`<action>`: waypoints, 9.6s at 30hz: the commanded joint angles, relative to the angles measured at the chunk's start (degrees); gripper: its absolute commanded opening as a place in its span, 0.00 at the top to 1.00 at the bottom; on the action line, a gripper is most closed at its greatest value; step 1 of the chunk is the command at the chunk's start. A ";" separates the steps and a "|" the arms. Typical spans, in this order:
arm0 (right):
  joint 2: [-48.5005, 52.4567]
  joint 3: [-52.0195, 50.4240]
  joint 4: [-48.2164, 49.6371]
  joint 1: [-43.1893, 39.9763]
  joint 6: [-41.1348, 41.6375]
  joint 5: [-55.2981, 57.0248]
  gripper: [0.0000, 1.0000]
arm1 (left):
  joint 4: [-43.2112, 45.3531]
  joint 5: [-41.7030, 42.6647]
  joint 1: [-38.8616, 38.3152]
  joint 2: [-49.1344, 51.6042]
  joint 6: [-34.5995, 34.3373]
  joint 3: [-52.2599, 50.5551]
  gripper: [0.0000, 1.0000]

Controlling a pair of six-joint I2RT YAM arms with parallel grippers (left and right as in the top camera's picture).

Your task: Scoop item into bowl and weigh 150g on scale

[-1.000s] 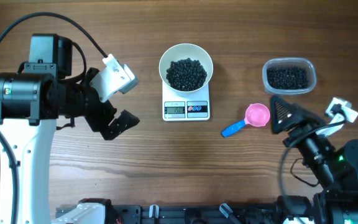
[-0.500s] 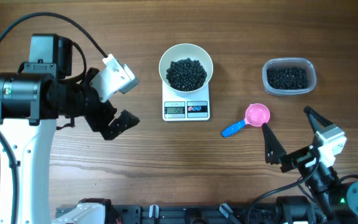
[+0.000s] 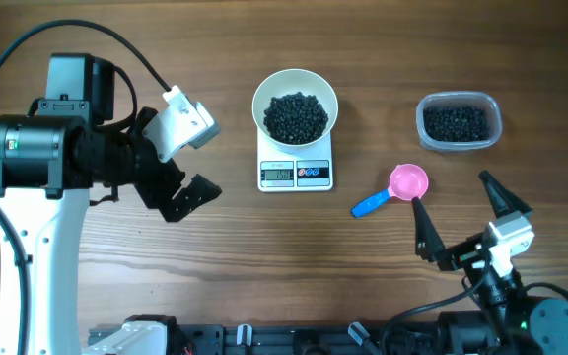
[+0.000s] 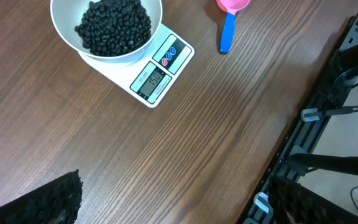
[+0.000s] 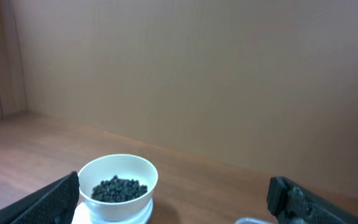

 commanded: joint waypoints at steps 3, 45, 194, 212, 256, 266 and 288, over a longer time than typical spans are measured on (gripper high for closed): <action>-3.30 -4.35 3.91 0.11 -0.87 0.35 0.00 | -0.04 0.07 0.37 -0.52 0.70 0.63 0.00; -3.65 -24.06 16.41 1.14 -0.79 9.38 0.00 | -0.02 0.07 0.37 -0.52 0.70 0.63 0.00; -3.52 -24.06 14.36 1.14 -0.74 10.23 0.00 | 77.31 -22.43 2.47 -78.29 -58.07 -90.92 0.00; -3.52 -24.06 14.36 1.14 -0.76 10.23 0.00 | 88.15 -22.21 2.29 -78.29 -58.31 -96.39 0.00; -3.52 -24.06 14.36 1.14 -0.72 10.23 0.00 | 87.47 -22.67 2.19 -78.27 -59.76 -96.39 0.00; -3.52 -24.06 14.34 1.14 -0.72 10.23 0.00 | 87.47 -22.67 2.19 -78.27 -59.76 -96.39 0.00; -3.52 -24.06 14.36 1.14 -0.74 10.23 0.00 | 87.47 -22.67 2.19 -78.27 -59.76 -96.39 0.00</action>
